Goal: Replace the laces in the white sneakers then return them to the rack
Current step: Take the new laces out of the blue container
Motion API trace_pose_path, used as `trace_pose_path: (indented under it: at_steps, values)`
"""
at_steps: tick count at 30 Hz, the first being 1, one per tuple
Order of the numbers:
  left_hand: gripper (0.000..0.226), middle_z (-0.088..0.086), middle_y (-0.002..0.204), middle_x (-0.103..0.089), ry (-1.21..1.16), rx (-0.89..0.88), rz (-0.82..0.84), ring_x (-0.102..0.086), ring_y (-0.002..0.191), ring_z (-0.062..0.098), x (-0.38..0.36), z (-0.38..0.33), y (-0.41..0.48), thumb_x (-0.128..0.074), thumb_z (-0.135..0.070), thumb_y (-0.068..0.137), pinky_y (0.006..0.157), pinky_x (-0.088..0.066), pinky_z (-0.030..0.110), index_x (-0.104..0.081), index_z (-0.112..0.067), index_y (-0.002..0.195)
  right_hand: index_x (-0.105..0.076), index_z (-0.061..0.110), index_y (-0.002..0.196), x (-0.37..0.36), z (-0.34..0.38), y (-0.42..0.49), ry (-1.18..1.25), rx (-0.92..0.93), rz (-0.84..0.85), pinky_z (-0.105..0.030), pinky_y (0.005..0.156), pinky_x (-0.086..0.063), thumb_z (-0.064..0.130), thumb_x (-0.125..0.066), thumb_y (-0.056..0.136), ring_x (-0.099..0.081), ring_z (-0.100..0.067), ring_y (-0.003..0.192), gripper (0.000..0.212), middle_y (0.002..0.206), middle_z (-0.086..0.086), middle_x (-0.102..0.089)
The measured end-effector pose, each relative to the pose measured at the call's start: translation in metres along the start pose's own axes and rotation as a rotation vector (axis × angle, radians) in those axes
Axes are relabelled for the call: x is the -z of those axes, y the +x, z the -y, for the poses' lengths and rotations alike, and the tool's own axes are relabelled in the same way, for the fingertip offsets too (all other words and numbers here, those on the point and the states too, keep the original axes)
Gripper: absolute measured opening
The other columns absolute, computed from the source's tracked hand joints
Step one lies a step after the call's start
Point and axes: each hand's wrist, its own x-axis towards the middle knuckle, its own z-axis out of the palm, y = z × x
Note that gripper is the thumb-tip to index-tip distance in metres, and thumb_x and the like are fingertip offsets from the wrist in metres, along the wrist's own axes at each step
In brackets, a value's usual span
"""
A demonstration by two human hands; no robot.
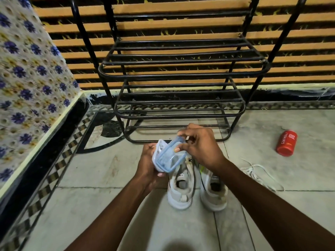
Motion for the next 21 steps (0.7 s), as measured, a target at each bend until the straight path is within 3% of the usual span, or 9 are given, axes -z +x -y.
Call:
trace_pose_path:
  at_steps: [3, 5, 7, 10, 17, 21]
  values:
    - [0.02, 0.008, 0.069, -0.041, -0.017, -0.048, -0.163, -0.041, 0.051, 0.016, 0.033, 0.003, 0.005, -0.045, -0.019, 0.095, 0.047, -0.032, 0.024, -0.051, -0.014, 0.076, -0.075, 0.012, 0.086, -0.018, 0.0, -0.007, -0.052, 0.099, 0.095, -0.024, 0.066, -0.048, 0.013, -0.087, 0.071, -0.057, -0.012, 0.069, 0.019, 0.083, 0.002, -0.064]
    - [0.021, 0.002, 0.069, -0.052, -0.143, -0.031, -0.252, -0.05, 0.058, 0.014, 0.059, 0.004, 0.007, -0.049, -0.025, 0.093, 0.054, -0.042, 0.028, -0.056, -0.019, 0.073, -0.072, 0.011, 0.086, -0.034, -0.002, -0.016, -0.169, 0.166, 0.197, -0.031, 0.071, -0.049, 0.012, -0.08, 0.079, -0.059, -0.017, 0.076, 0.011, 0.086, -0.002, -0.064]
    - [0.026, -0.001, 0.072, -0.065, -0.147, -0.039, -0.341, -0.061, 0.061, 0.013, 0.087, 0.002, 0.007, -0.051, -0.031, 0.093, 0.053, -0.047, 0.025, -0.069, -0.022, 0.076, -0.071, 0.01, 0.089, -0.055, -0.005, -0.024, -0.269, 0.209, 0.307, -0.036, 0.076, -0.05, 0.008, -0.072, 0.081, -0.062, -0.024, 0.083, 0.008, 0.089, -0.006, -0.064]
    - [0.036, -0.001, 0.077, -0.069, -0.207, -0.051, -0.413, -0.066, 0.063, 0.015, 0.113, 0.0, 0.004, -0.05, -0.032, 0.095, 0.052, -0.051, 0.024, -0.077, -0.023, 0.073, -0.068, 0.011, 0.09, -0.091, -0.009, -0.035, -0.407, 0.192, 0.495, -0.038, 0.078, -0.051, 0.01, -0.065, 0.081, -0.063, -0.03, 0.09, 0.009, 0.096, -0.009, -0.061]
    - [0.025, 0.0, 0.069, -0.068, -0.14, -0.061, -0.439, -0.064, 0.053, 0.014, 0.133, 0.008, -0.015, -0.058, -0.038, 0.077, 0.044, -0.046, 0.021, -0.076, -0.023, 0.069, -0.057, 0.008, 0.104, -0.161, -0.021, -0.061, -0.667, 0.17, 0.677, -0.043, 0.063, -0.046, -0.003, -0.054, 0.083, -0.063, -0.043, 0.086, 0.025, 0.108, -0.014, -0.046]
    - [0.034, 0.001, 0.074, -0.07, -0.161, -0.025, -0.462, -0.065, 0.058, 0.016, 0.139, 0.015, -0.018, -0.052, -0.037, 0.092, 0.046, -0.047, 0.022, -0.077, -0.021, 0.074, -0.056, 0.007, 0.116, -0.177, -0.027, -0.076, -0.723, 0.196, 0.721, -0.045, 0.067, -0.052, -0.005, -0.056, 0.085, -0.064, -0.04, 0.092, 0.033, 0.116, -0.015, -0.045]
